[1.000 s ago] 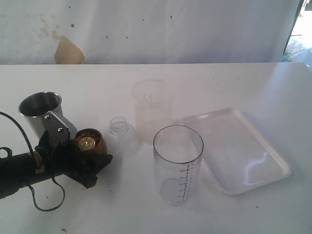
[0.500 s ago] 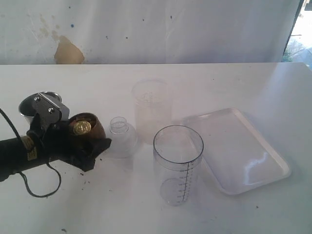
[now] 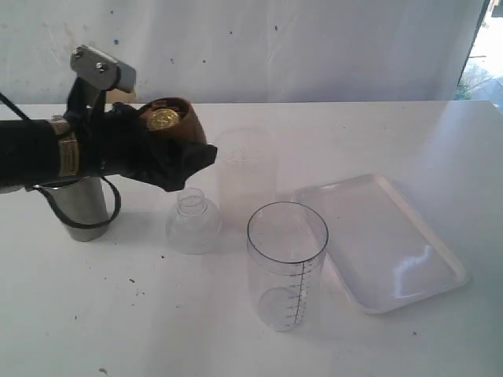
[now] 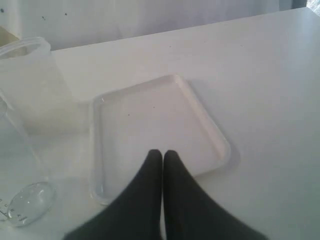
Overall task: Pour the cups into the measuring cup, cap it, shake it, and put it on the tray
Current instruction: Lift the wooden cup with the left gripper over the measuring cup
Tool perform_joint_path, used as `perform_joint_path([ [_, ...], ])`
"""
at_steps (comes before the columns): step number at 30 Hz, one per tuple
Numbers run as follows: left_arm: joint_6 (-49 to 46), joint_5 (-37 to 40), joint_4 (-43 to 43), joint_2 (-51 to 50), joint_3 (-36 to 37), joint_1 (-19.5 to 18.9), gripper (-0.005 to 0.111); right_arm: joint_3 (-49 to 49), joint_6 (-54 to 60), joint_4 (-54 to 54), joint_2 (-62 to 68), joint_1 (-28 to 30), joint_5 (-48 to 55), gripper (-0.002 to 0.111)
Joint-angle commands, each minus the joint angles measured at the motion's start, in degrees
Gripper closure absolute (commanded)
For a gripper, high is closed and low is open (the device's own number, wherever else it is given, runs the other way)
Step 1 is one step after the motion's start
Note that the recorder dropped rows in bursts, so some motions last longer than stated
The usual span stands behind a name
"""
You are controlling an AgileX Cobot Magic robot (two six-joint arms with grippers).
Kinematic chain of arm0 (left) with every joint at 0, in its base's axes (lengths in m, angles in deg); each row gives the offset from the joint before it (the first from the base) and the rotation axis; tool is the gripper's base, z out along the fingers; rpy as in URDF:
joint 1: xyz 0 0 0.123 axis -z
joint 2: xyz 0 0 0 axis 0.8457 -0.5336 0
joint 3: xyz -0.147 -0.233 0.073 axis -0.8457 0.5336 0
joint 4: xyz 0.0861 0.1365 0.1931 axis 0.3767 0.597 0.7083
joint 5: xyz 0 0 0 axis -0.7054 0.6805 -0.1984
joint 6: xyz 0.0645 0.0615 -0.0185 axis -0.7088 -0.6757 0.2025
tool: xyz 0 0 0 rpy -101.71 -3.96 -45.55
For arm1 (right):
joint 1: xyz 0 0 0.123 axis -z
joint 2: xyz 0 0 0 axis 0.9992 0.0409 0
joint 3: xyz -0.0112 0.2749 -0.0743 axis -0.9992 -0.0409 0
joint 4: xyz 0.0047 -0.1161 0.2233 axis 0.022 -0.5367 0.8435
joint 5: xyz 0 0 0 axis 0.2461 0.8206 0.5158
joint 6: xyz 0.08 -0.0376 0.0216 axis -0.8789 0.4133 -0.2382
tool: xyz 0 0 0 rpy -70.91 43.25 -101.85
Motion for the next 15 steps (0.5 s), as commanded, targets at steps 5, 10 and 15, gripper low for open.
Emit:
perform_joint_path([
  [5, 2.56, 9.05, 4.43, -0.33, -7.39, 11.95, 0.107, -0.25, -0.01, -0.34, -0.27, 0.48, -0.13, 0.108],
  [10, -0.23, 12.1, 4.55, -2.35, -8.82, 14.66, 0.107, -0.25, -0.01, -0.34, -0.27, 0.48, -0.13, 0.108],
  [15, -1.88, 14.05, 4.55, -4.89, -11.0, 16.72, 0.107, -0.25, -0.01, -0.34, -0.27, 0.48, -0.13, 0.108],
])
